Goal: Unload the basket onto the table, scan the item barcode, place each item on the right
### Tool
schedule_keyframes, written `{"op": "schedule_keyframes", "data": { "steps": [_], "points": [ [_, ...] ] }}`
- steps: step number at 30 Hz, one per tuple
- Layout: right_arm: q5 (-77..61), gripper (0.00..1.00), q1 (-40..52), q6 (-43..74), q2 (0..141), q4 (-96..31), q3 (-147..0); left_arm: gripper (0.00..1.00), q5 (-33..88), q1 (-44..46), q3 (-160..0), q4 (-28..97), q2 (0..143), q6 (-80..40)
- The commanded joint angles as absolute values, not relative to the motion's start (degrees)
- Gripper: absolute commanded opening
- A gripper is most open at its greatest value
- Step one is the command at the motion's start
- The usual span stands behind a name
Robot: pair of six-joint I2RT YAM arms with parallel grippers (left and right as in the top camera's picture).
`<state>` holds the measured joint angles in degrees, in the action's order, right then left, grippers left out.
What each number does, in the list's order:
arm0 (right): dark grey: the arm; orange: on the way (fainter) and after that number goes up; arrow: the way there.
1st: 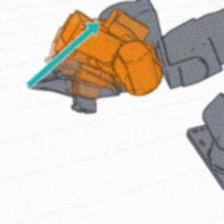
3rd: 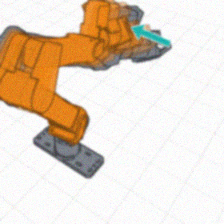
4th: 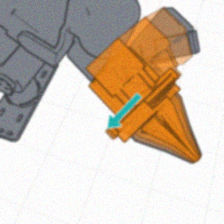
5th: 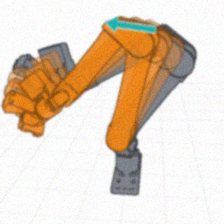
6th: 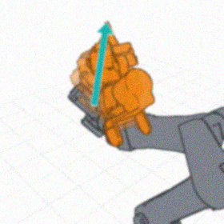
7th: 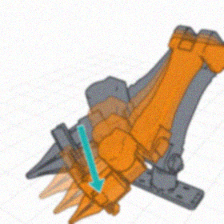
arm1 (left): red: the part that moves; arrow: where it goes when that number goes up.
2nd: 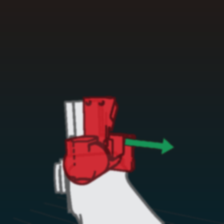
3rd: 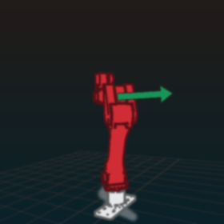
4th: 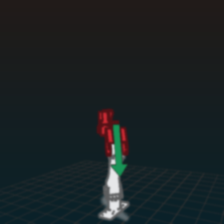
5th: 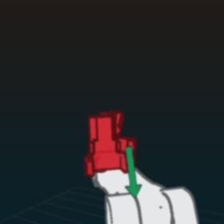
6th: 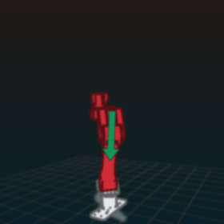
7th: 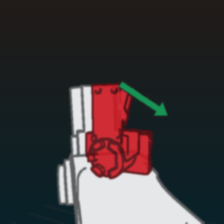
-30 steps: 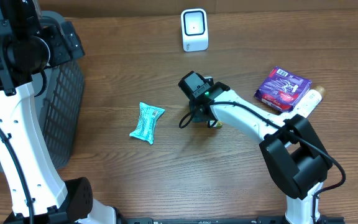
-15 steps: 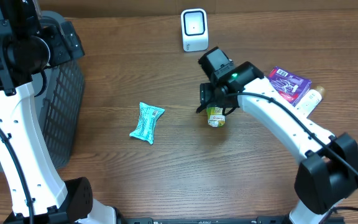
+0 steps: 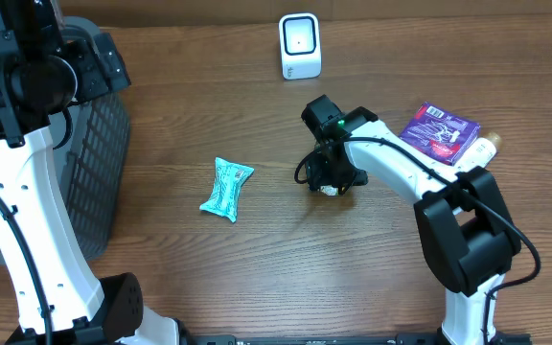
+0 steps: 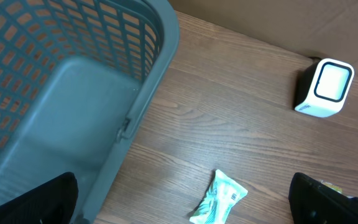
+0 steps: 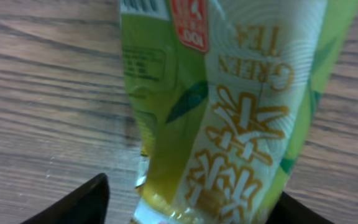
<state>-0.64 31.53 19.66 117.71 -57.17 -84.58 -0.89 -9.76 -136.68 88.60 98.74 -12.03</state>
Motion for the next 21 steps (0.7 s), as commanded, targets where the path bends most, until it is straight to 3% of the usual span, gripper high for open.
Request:
{"op": "schedule_keyframes", "data": {
  "steps": [1,5,10,21],
  "points": [
    [-0.6,0.65,31.8,18.8,119.0,-56.8,-84.3,1.0,-0.4,-9.7,-137.8,88.5,98.7,-11.6],
    [2.2,0.6,31.7,18.8,119.0,-55.7,-84.3,1.0,-0.4,-9.7,-137.8,88.5,98.7,-11.6],
    [2.9,0.67,31.7,19.2,119.0,-51.6,-84.3,1.0,-0.4,-9.7,-137.8,88.5,98.7,-11.6],
    [2.9,0.45,31.7,20.3,119.1,-52.0,-82.7,1.0,-0.4,-9.7,-137.8,88.5,98.7,-11.6]
  ]
}}
